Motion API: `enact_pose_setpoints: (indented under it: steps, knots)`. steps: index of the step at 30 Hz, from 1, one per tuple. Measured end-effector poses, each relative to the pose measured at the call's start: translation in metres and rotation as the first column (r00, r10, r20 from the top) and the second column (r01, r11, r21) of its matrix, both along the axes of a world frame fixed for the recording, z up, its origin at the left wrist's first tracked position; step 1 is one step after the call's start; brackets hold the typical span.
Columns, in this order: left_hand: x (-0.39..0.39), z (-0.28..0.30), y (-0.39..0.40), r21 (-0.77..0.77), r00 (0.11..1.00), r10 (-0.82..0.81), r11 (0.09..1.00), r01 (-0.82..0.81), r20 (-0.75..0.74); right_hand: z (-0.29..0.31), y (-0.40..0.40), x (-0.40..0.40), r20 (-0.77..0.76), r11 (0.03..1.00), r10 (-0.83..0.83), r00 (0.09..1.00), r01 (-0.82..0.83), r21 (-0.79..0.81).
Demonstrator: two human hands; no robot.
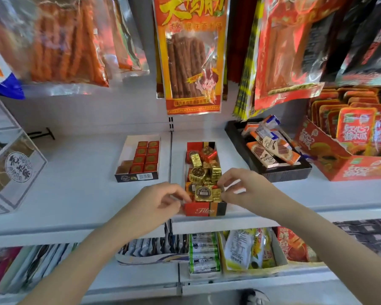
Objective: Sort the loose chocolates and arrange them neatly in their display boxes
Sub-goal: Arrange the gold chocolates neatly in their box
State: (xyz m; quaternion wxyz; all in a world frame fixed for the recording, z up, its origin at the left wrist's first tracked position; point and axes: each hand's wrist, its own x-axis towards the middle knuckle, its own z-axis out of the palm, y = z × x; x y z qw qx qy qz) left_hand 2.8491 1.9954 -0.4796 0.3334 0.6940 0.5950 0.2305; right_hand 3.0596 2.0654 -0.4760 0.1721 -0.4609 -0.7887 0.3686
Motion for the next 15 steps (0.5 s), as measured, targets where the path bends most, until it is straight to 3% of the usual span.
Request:
enact_pose_setpoints:
  steps: [3,6,11,13,15]
  knots:
    - [-0.007,0.009,-0.008,0.003,0.999,-0.025,1.0,0.025,-0.04,0.009,-0.003,-0.002,0.1,0.991,0.066,0.993,-0.076,0.109]
    - [-0.003,0.017,-0.002,0.104,0.997,0.02,0.995,-0.012,-0.074,0.02,0.001,-0.01,0.307,0.934,0.142,0.941,-0.23,0.274]
    - [0.012,0.015,0.023,0.133,0.974,-0.063,0.987,0.094,-0.219,0.033,0.009,-0.027,0.601,0.932,0.191,0.776,-0.335,0.137]
    - [0.015,0.013,0.03,0.071,0.96,-0.109,0.989,0.131,-0.259,0.035,0.012,-0.033,0.626,0.934,0.219,0.748,-0.347,0.088]
    - [0.014,0.013,0.034,0.037,0.949,-0.141,0.987,0.158,-0.281,0.034,0.014,-0.037,0.581,0.931,0.226,0.782,-0.349,0.107]
